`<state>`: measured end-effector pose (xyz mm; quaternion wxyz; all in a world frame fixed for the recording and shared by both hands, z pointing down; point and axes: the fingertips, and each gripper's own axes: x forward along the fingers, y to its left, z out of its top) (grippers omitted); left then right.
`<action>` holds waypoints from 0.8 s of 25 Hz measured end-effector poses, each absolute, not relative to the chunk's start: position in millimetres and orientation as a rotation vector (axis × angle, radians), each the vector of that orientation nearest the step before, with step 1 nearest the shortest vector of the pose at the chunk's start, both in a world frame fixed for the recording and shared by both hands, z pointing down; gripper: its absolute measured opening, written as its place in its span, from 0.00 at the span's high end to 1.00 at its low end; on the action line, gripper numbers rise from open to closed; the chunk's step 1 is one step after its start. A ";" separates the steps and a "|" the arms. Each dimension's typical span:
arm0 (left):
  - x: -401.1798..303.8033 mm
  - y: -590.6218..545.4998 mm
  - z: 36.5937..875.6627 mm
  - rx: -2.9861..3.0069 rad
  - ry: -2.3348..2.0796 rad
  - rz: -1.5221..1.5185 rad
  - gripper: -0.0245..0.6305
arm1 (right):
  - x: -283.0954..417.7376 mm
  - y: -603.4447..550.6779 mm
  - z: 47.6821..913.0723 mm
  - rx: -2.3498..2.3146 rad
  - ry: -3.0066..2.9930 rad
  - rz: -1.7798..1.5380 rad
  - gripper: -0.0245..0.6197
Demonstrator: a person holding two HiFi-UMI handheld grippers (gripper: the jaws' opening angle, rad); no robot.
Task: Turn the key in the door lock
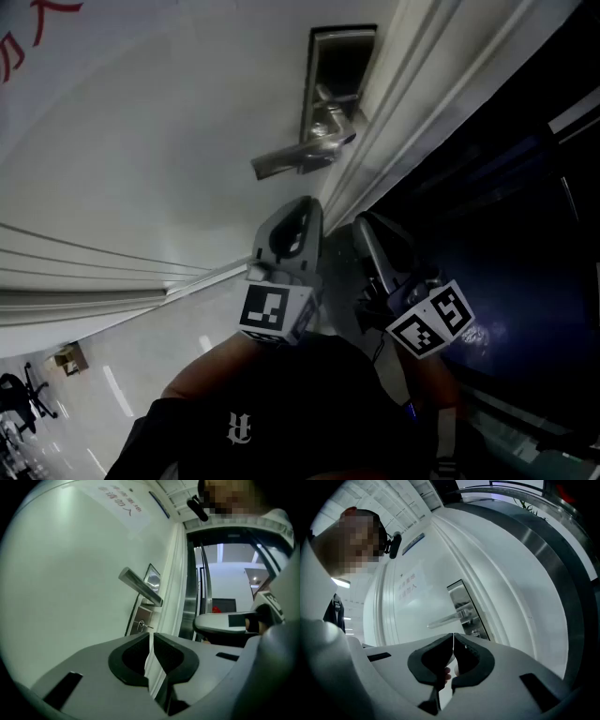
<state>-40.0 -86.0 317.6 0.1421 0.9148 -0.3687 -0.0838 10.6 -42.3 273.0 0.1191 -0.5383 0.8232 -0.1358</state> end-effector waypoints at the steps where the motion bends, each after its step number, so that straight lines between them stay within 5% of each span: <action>1: -39.6 -92.5 317.5 2.643 -1.052 -0.244 0.95 | 12.1 -48.3 272.0 -1.588 2.392 -0.395 0.94; 6: -36.3 -125.4 319.2 2.627 -1.016 -0.287 0.94 | 15.7 -71.0 266.7 -1.631 2.342 -0.381 0.94; 9: -26.3 -132.9 317.5 2.543 -0.953 -0.342 0.84 | 16.6 -74.8 264.6 -1.618 2.353 -0.380 0.94; 20: -11.1 -153.0 317.4 2.075 -0.832 -0.564 0.83 | 38.7 -79.8 251.3 -1.368 2.469 -0.389 0.94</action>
